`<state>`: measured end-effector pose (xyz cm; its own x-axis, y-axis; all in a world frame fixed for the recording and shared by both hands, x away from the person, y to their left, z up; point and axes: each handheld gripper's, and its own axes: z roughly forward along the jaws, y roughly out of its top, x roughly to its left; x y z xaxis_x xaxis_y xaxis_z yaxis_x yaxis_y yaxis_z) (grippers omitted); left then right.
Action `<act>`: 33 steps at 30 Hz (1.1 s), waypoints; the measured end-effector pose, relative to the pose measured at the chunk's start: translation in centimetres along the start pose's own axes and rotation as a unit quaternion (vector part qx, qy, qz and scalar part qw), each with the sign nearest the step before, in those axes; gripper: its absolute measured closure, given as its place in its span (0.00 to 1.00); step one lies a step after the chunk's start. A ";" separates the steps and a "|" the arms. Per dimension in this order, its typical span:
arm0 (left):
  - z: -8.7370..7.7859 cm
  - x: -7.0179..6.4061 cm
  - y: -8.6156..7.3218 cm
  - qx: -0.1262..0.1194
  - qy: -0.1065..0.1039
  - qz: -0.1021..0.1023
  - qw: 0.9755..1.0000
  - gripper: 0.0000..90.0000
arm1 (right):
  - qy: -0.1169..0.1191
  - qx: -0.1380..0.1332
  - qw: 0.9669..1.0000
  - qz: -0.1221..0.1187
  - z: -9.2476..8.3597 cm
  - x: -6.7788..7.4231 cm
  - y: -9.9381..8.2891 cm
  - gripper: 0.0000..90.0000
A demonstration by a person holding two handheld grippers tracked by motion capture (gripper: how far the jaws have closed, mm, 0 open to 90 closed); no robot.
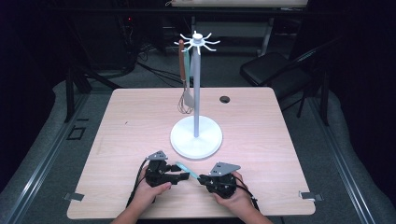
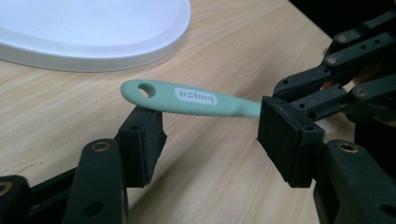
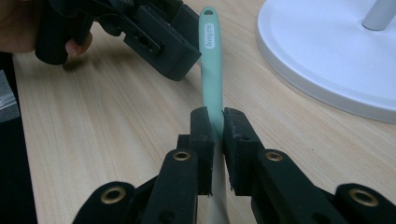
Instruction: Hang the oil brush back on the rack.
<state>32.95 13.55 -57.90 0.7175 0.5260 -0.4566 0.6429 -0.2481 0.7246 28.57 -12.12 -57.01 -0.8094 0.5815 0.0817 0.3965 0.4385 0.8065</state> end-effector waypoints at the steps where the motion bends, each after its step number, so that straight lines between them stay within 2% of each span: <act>1: 0.0 0.0 0.0 -0.003 -0.003 -0.003 1.000 0.44 | 0.002 -0.003 1.000 0.001 0.0 0.1 0.0 0.92; 5: 0.1 -0.1 0.1 -0.012 -0.011 -0.012 1.000 0.44 | 0.004 -0.005 1.000 -0.002 0.2 0.3 0.1 0.92; 11: 0.3 -0.1 0.1 -0.014 -0.006 -0.021 1.000 0.47 | 0.007 -0.001 1.000 -0.008 0.6 0.5 0.0 0.92; 15: 0.3 -0.1 0.0 -0.013 0.003 -0.024 1.000 0.55 | 0.009 0.000 1.000 -0.008 0.6 0.5 0.0 0.91; 20: 0.3 0.2 -0.1 -0.018 -0.006 -0.040 0.999 0.58 | 0.010 -0.001 1.000 -0.007 0.7 0.4 0.0 0.91; 25: 0.3 0.2 -0.2 -0.021 -0.007 -0.037 0.999 0.59 | 0.012 -0.002 1.000 0.000 0.7 0.4 -0.1 0.91; 27: 0.4 0.2 -0.2 -0.020 -0.008 -0.039 0.999 0.59 | 0.014 0.001 1.000 0.003 0.7 0.3 0.0 0.91; 31: 0.4 0.2 -0.2 -0.018 -0.004 -0.037 0.999 0.60 | 0.020 0.029 0.999 0.009 0.9 0.0 -0.3 0.88; 33: 0.4 0.1 -0.2 -0.016 0.000 -0.034 0.999 0.61 | 0.020 0.034 0.999 0.013 1.0 0.0 -0.4 0.88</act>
<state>33.07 13.32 -58.30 0.6731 0.5406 -0.5046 0.6808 -0.1867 0.7083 28.85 -11.62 -57.91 -0.8149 0.5657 0.1263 0.4447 0.4706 0.7621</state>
